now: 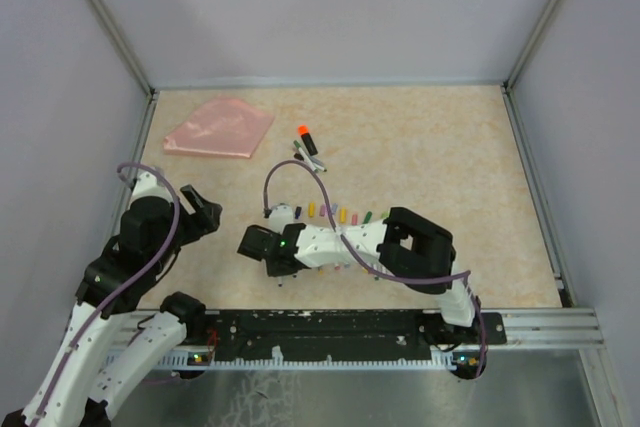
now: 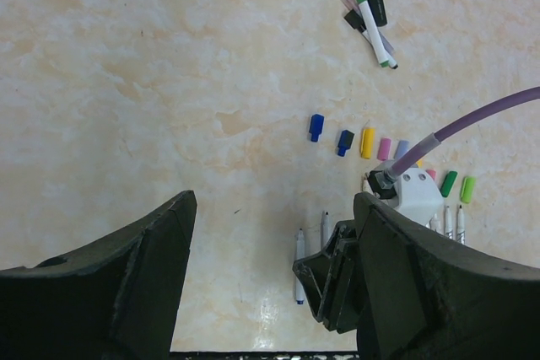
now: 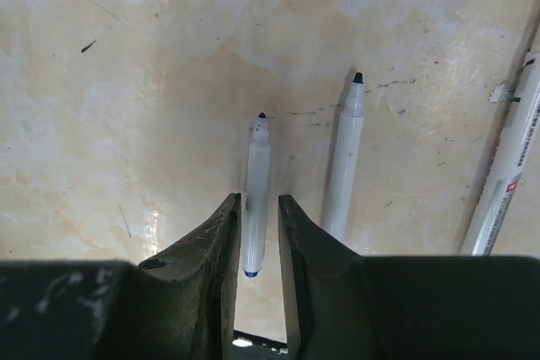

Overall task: Open the pen caps
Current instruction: Place the pen at the center of the board.

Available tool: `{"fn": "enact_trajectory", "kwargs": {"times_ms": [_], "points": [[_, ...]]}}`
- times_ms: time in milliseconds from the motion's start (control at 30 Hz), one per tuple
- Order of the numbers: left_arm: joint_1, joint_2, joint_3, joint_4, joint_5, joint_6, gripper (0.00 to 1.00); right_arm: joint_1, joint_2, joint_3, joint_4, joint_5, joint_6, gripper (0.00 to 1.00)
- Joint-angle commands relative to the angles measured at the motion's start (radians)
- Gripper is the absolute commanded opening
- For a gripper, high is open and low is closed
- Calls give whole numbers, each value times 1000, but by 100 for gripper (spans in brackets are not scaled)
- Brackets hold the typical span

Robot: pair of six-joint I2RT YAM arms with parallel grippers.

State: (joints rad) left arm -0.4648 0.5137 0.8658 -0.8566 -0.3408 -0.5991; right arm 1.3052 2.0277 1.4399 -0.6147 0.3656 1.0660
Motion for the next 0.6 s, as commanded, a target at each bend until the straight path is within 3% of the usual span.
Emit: {"fn": "enact_trajectory", "kwargs": {"times_ms": [0,233,333,433,567], "points": [[3,-13,-6,-3,28,-8,81,7,-100,-16,70,41,-43,24],[2,-1,-11,38,47,-1,81,6,-197,-65,157,39,-155,30],[2,12,-12,63,61,11,81,5,-249,-96,204,53,-208,38],[2,20,-18,100,83,23,82,-12,-325,-158,286,52,-287,44],[2,32,-28,141,90,32,83,-90,-480,-303,477,-58,-428,49]]}}
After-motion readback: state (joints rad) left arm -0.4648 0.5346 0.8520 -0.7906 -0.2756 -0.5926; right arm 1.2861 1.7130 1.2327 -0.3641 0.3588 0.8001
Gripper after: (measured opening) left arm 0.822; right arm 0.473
